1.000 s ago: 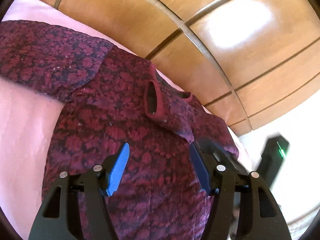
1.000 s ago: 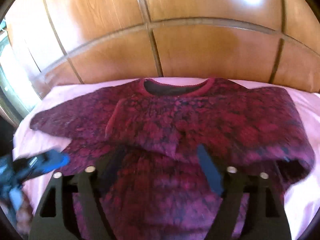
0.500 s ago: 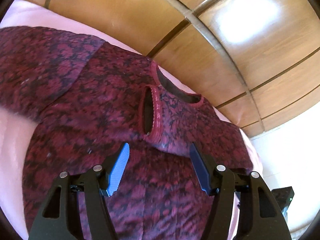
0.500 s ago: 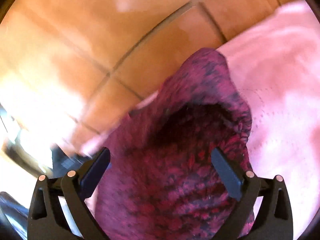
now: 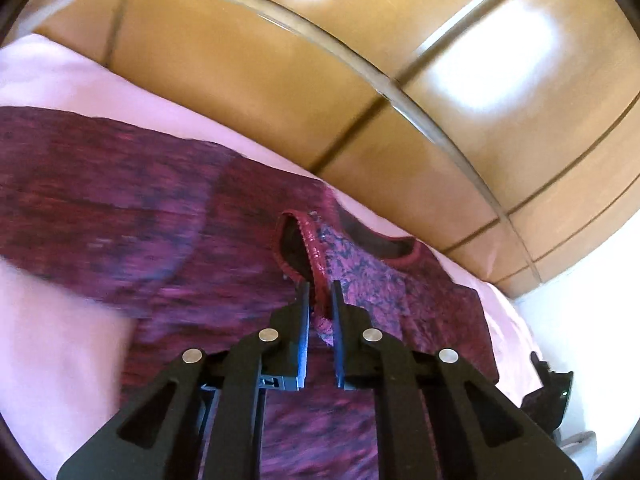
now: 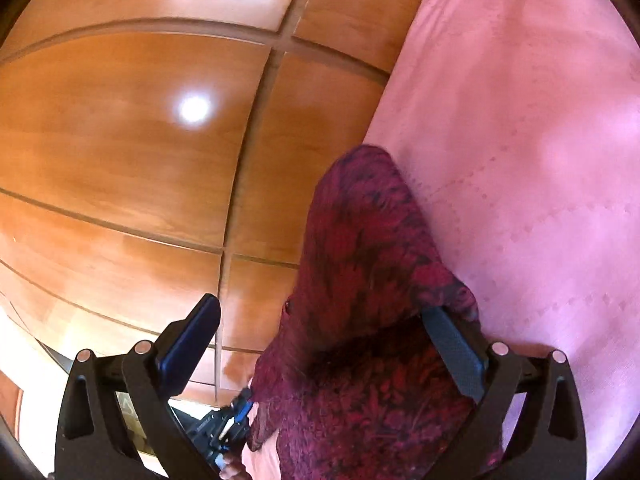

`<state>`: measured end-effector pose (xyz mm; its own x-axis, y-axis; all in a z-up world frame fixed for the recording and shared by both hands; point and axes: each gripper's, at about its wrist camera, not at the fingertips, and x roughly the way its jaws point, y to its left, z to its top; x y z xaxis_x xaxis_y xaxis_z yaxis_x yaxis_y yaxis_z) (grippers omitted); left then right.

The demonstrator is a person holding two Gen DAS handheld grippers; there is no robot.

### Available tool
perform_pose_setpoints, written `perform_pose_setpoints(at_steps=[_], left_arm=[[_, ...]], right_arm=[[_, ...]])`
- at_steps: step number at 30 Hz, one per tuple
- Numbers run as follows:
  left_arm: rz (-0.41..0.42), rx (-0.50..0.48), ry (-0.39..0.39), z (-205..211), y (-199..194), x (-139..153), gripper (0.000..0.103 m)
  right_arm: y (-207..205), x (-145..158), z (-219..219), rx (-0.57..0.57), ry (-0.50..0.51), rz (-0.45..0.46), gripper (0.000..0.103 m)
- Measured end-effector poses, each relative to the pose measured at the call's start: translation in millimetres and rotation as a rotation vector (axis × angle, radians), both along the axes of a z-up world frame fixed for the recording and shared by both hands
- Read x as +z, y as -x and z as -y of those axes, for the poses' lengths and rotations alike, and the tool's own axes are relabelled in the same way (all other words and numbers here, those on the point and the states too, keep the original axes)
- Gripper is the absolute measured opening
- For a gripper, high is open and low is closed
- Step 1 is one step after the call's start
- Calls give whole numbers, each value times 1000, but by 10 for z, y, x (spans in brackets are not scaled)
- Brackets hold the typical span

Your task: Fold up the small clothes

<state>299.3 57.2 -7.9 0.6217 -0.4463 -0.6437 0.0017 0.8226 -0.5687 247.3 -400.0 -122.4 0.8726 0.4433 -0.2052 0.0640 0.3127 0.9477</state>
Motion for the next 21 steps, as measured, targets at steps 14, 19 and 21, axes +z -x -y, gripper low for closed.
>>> perform_pose_setpoints(at_steps=[14, 19, 21], left_arm=[[-37, 2, -131, 61, 91, -276, 9], [-2, -9, -161, 72, 38, -148, 9], [-15, 6, -197, 37, 30, -148, 9]], right_arm=[[282, 437, -295, 190, 348, -45, 101], [60, 734, -690, 184, 619, -37, 101], [-127, 681, -869, 174, 745, -92, 101]])
